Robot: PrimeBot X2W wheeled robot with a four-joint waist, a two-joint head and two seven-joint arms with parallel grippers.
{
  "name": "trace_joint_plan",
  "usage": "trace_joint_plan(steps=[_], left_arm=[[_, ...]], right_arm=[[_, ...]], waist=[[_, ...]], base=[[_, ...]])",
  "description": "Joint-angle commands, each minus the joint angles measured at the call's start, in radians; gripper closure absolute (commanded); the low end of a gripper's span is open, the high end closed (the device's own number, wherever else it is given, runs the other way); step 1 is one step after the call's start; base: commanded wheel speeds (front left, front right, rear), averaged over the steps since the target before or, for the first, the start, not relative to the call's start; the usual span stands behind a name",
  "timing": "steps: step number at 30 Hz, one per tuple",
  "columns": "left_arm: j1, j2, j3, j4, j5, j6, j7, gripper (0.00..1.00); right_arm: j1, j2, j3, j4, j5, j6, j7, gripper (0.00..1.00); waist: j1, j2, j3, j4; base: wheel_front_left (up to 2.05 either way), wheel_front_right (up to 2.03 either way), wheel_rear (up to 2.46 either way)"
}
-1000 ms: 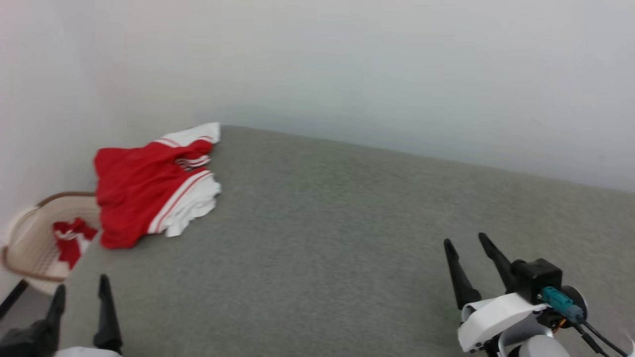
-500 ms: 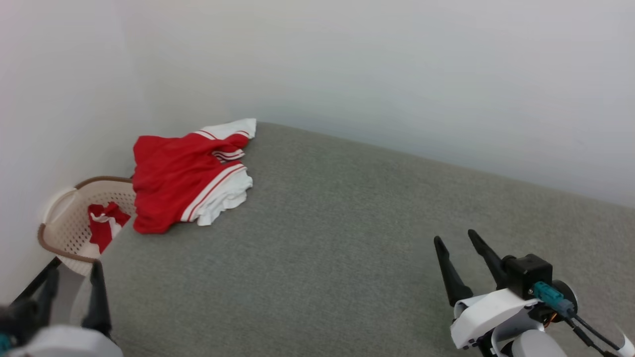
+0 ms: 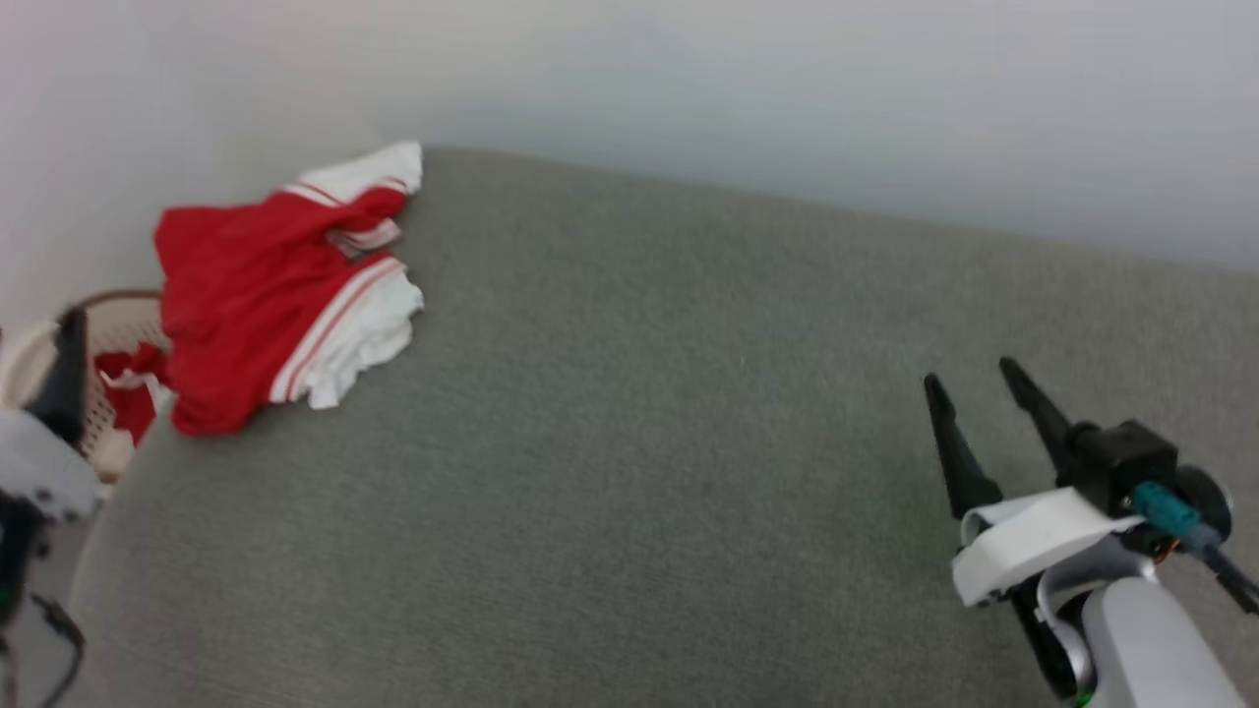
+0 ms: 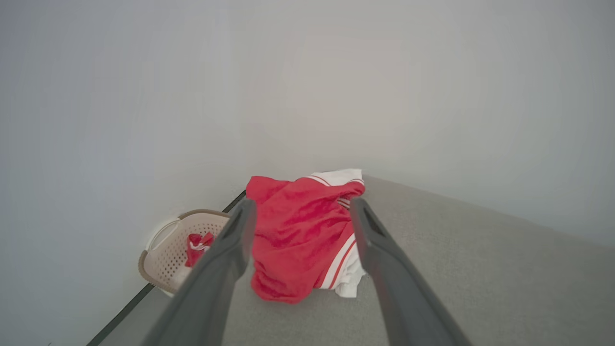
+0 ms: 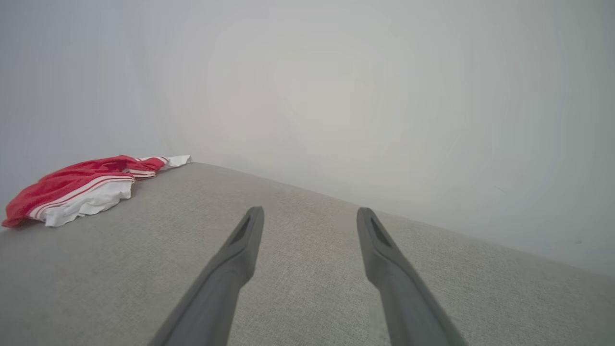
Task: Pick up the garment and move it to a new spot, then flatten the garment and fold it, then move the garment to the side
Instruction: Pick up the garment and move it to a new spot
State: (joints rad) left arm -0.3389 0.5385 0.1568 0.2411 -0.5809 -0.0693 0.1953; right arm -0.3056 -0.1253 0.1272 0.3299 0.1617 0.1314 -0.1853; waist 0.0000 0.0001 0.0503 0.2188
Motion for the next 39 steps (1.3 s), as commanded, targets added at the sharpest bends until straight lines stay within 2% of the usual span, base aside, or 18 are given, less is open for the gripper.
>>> trace_joint_plan(steps=[1,4,12,16,24,29,30,31,32,34,35,37,38,39], left_arm=[[-0.035,0.004,-0.004,0.02,-0.014,-0.007,0.008,0.0],[-0.123,0.033,-0.018,0.093,-0.028,-0.02,0.05,0.0],[-0.346,0.065,-0.062,0.297,-0.066,-0.044,0.106,0.0],[-0.448,0.086,-0.096,0.442,-0.084,-0.054,0.141,0.0],[-0.592,0.087,-0.183,0.654,-0.097,-0.06,0.172,0.0],[-0.641,0.072,-0.235,0.764,-0.134,-0.06,0.235,0.0],[-0.649,0.06,-0.248,0.768,-0.155,-0.06,0.263,0.01],[-0.649,0.062,-0.262,0.779,-0.158,-0.061,0.272,0.17],[-0.646,0.062,-0.279,0.785,-0.163,-0.06,0.278,0.11],[-0.652,0.063,-0.302,0.798,-0.179,-0.06,0.286,0.09],[-0.652,0.064,-0.315,0.809,-0.182,-0.06,0.288,0.03],[-0.65,0.062,-0.338,0.821,-0.192,-0.06,0.29,0.04],[-0.652,0.061,-0.348,0.826,-0.198,-0.06,0.286,0.2],[-0.654,0.06,-0.36,0.832,-0.198,-0.06,0.288,0.56]], right_arm=[[-0.018,-0.008,-0.01,-0.013,-0.01,-0.001,0.003,0.0],[-0.032,-0.015,-0.023,-0.06,-0.022,-0.001,0.021,0.0],[-0.056,-0.037,-0.04,-0.19,-0.05,-0.001,0.079,0.0],[-0.059,-0.048,-0.038,-0.251,-0.06,-0.001,0.111,0.0],[-0.05,-0.07,-0.04,-0.356,-0.077,-0.001,0.166,0.0],[-0.037,-0.081,-0.046,-0.398,-0.078,-0.001,0.193,0.0],[-0.035,-0.082,-0.045,-0.404,-0.078,-0.001,0.199,0.0],[-0.034,-0.085,-0.046,-0.409,-0.078,-0.001,0.202,0.0],[-0.035,-0.087,-0.047,-0.415,-0.079,-0.001,0.206,0.0],[-0.038,-0.088,-0.047,-0.426,-0.082,-0.001,0.212,0.0],[-0.038,-0.088,-0.048,-0.432,-0.083,-0.001,0.217,0.0],[-0.038,-0.088,-0.048,-0.437,-0.086,-0.001,0.22,0.0],[-0.038,-0.086,-0.049,-0.439,-0.087,-0.001,0.221,0.0],[-0.038,-0.084,-0.049,-0.439,-0.089,-0.001,0.222,0.0]], waist=[[0.0,-0.0001,0.114,-0.054],[0.0,-0.0001,0.182,-0.068],[0.0,-0.0001,0.34,-0.087],[0.0,-0.0001,0.403,-0.097],[0.0,-0.0001,0.486,-0.105],[0.0,-0.0001,0.511,-0.103],[0.0,-0.0001,0.514,-0.102],[0.0,-0.0001,0.516,-0.102],[0.0,-0.0001,0.519,-0.102],[0.0,-0.0001,0.524,-0.1],[0.0,-0.0001,0.525,-0.099],[0.0,-0.0001,0.527,-0.098],[0.0,-0.0001,0.527,-0.096],[0.0,-0.0001,0.526,-0.094]], base=[[0.0,0.0,0.0],[0.0,0.0,0.0],[0.0,0.0,0.0],[0.0,0.0,0.0],[0.0,0.0,0.0],[0.0,0.0,0.0],[0.0,0.0,0.0],[0.0,0.0,0.0],[0.0,0.0,0.0],[0.0,0.0,0.0],[0.0,0.0,0.0],[0.0,0.0,0.0],[0.0,0.0,0.0],[0.0,0.0,0.0]])
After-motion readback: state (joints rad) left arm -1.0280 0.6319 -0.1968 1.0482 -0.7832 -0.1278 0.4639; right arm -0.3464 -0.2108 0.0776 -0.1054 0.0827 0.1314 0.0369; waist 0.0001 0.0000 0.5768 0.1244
